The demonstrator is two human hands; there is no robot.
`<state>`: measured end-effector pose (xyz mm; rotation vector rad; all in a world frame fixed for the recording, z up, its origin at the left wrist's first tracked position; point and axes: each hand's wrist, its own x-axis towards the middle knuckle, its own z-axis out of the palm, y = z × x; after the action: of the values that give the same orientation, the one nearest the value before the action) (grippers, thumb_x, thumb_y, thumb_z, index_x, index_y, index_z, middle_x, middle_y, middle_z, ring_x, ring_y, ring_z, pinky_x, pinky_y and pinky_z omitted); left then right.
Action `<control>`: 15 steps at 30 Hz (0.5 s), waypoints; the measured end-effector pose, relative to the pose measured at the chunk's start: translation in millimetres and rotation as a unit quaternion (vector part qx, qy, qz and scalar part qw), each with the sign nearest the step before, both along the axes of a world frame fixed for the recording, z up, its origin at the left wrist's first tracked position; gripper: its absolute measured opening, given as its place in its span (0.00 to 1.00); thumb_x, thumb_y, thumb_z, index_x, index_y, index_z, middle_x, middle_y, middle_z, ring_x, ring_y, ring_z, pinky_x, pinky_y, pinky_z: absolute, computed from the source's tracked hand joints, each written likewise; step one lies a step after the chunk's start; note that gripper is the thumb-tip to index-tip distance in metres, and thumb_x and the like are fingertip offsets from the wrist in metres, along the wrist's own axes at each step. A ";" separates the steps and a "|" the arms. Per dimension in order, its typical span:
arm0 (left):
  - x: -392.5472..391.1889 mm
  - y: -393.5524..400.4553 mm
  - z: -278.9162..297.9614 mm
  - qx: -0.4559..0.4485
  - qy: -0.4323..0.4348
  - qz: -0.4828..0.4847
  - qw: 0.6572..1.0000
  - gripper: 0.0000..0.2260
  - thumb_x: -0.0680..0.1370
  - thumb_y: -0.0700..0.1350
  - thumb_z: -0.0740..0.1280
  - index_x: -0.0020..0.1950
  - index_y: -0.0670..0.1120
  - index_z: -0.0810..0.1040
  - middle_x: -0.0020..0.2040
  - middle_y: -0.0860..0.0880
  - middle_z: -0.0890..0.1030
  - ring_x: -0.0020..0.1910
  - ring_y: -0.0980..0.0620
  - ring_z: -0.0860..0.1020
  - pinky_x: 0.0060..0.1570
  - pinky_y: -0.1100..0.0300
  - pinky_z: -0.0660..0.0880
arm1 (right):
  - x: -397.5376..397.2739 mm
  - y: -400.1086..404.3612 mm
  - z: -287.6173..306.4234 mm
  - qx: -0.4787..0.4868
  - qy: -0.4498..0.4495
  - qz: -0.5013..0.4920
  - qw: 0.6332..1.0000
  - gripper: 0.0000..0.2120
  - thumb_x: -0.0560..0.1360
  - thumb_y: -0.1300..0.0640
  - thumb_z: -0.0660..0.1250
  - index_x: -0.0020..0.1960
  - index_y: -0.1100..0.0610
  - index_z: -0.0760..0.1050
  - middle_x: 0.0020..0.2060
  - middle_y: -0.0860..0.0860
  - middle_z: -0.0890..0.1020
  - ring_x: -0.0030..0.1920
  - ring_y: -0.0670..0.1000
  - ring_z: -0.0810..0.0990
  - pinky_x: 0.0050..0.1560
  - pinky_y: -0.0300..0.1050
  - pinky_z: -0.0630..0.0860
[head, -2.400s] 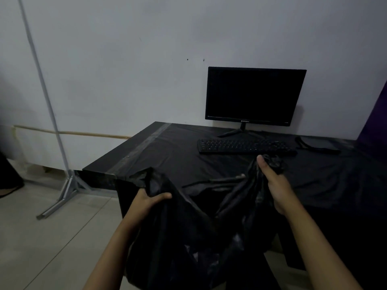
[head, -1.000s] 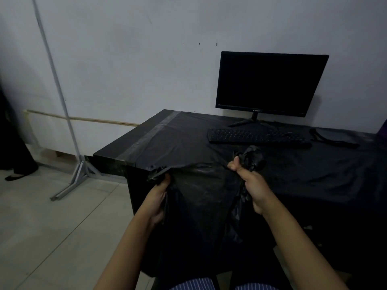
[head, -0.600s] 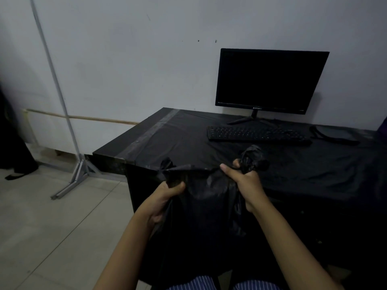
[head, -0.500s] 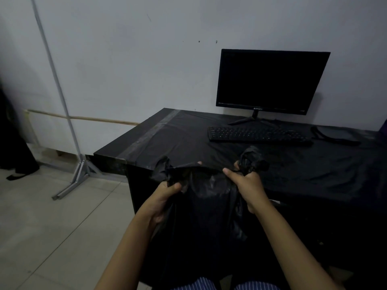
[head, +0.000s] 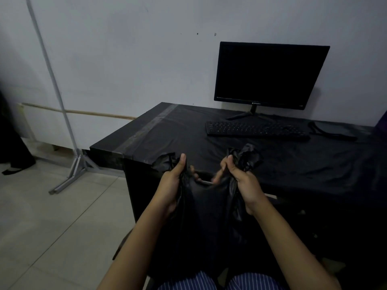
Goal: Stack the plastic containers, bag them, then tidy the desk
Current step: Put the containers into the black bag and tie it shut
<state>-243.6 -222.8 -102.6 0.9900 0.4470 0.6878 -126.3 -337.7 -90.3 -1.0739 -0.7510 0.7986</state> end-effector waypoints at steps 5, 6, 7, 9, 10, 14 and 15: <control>-16.0 7.0 -2.7 0.203 0.089 -0.026 0.975 0.13 0.78 0.52 0.65 0.60 0.50 0.77 0.53 0.60 0.82 0.49 0.68 0.79 0.45 0.79 0.73 | 11.8 0.7 -1.6 -0.027 -0.094 -0.054 0.994 0.18 0.82 0.51 0.54 0.36 0.58 0.65 0.22 0.46 0.61 0.24 0.42 0.59 0.29 0.32 0.61; -20.6 11.6 -9.6 0.223 0.125 -0.067 0.965 0.13 0.77 0.54 0.64 0.59 0.52 0.77 0.52 0.63 0.81 0.48 0.70 0.78 0.44 0.81 0.71 | 12.9 -0.1 -1.4 -0.029 -0.093 -0.065 0.993 0.18 0.82 0.51 0.54 0.36 0.58 0.65 0.22 0.46 0.61 0.24 0.42 0.59 0.28 0.31 0.61; -25.9 13.7 -13.9 0.226 0.159 -0.109 0.955 0.13 0.75 0.56 0.63 0.57 0.53 0.77 0.49 0.65 0.81 0.46 0.72 0.78 0.42 0.82 0.70 | 14.0 -0.7 -1.8 -0.031 -0.087 -0.082 0.992 0.19 0.82 0.50 0.55 0.36 0.58 0.65 0.22 0.46 0.62 0.24 0.42 0.60 0.28 0.31 0.61; -36.2 17.4 -25.7 0.218 0.222 -0.176 0.934 0.12 0.74 0.55 0.65 0.56 0.54 0.75 0.46 0.66 0.80 0.43 0.72 0.79 0.42 0.79 0.72 | 18.6 -0.3 -4.7 -0.037 -0.057 -0.120 0.990 0.19 0.82 0.49 0.57 0.35 0.57 0.66 0.22 0.45 0.63 0.25 0.43 0.61 0.30 0.33 0.62; -39.3 21.1 -36.2 0.231 0.252 -0.180 0.922 0.13 0.73 0.54 0.68 0.55 0.53 0.76 0.45 0.64 0.81 0.43 0.71 0.80 0.44 0.76 0.74 | 20.0 0.2 -5.3 -0.040 -0.036 -0.137 0.989 0.19 0.81 0.48 0.58 0.35 0.56 0.67 0.22 0.45 0.64 0.25 0.43 0.62 0.32 0.35 0.62; -36.0 12.2 -63.1 0.230 0.204 -0.040 0.951 0.17 0.73 0.60 0.65 0.49 0.48 0.80 0.42 0.57 0.85 0.51 0.56 0.81 0.46 0.71 0.75 | 18.9 1.0 -6.7 -0.060 -0.008 -0.189 0.980 0.18 0.77 0.47 0.66 0.32 0.53 0.67 0.23 0.44 0.66 0.26 0.43 0.65 0.36 0.39 0.63; -33.1 6.9 -62.9 0.213 0.195 0.003 0.957 0.19 0.76 0.60 0.59 0.52 0.47 0.81 0.45 0.56 0.84 0.53 0.54 0.80 0.47 0.70 0.73 | 16.9 1.3 -7.1 -0.063 -0.026 -0.188 0.980 0.18 0.75 0.47 0.69 0.32 0.53 0.67 0.24 0.44 0.67 0.27 0.43 0.67 0.37 0.39 0.65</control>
<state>-276.7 -215.9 -165.5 1.5457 0.6623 0.6048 -109.3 -336.4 -97.4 -1.3082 -0.5220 0.5005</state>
